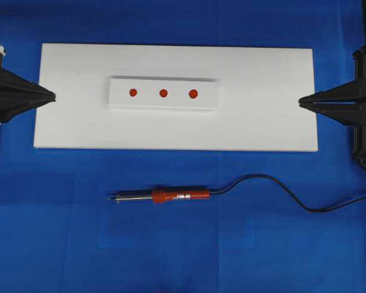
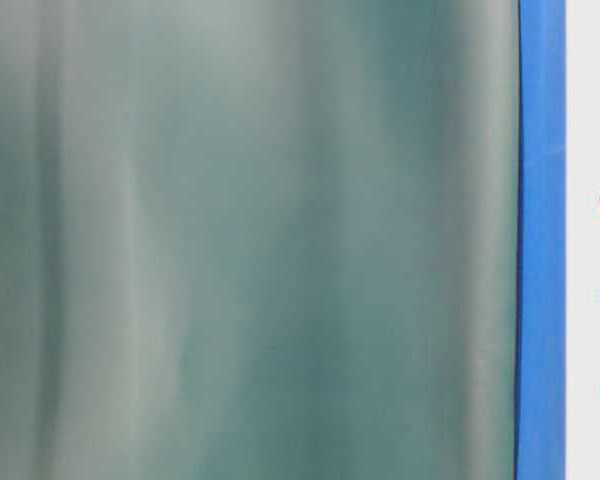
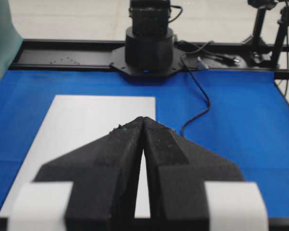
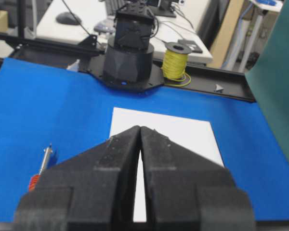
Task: Touch the tip of the soldering iron to the mark.
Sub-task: 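Move the right gripper down over the red soldering iron handle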
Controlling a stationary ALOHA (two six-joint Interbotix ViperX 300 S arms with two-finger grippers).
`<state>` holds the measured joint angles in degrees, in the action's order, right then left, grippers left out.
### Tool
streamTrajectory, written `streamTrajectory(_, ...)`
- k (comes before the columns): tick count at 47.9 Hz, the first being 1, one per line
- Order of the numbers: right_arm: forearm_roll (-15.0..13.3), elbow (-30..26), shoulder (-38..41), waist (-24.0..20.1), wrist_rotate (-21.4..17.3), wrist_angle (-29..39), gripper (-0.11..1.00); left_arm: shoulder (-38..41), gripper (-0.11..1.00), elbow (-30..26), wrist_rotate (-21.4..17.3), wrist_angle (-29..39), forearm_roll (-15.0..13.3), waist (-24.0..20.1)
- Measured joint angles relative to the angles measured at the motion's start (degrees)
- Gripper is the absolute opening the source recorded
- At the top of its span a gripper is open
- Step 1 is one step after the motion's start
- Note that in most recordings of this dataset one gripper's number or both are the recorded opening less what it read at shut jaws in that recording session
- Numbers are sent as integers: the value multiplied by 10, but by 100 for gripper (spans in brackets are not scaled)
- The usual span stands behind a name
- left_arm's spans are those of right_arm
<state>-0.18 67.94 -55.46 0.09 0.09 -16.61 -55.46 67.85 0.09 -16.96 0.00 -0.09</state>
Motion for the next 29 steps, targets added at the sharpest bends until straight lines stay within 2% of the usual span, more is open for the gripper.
streamTrajectory(6, 1, -4, 5, 0, -6, 8, -6, -4, 0, 0, 2, 1, 0, 4)
streamTrajectory(14, 1, -19, 7, -8, -8, 41, -6, -5, 0, 0, 2, 2, 0, 6)
streamTrajectory(25, 2, -28, 25, -34, -17, 34, -6, -5, 0, 0, 3, 2, 0, 6)
streamTrajectory(29, 3, -33, 44, -41, -27, 31, -3, -5, 0, 0, 3, 2, 0, 6)
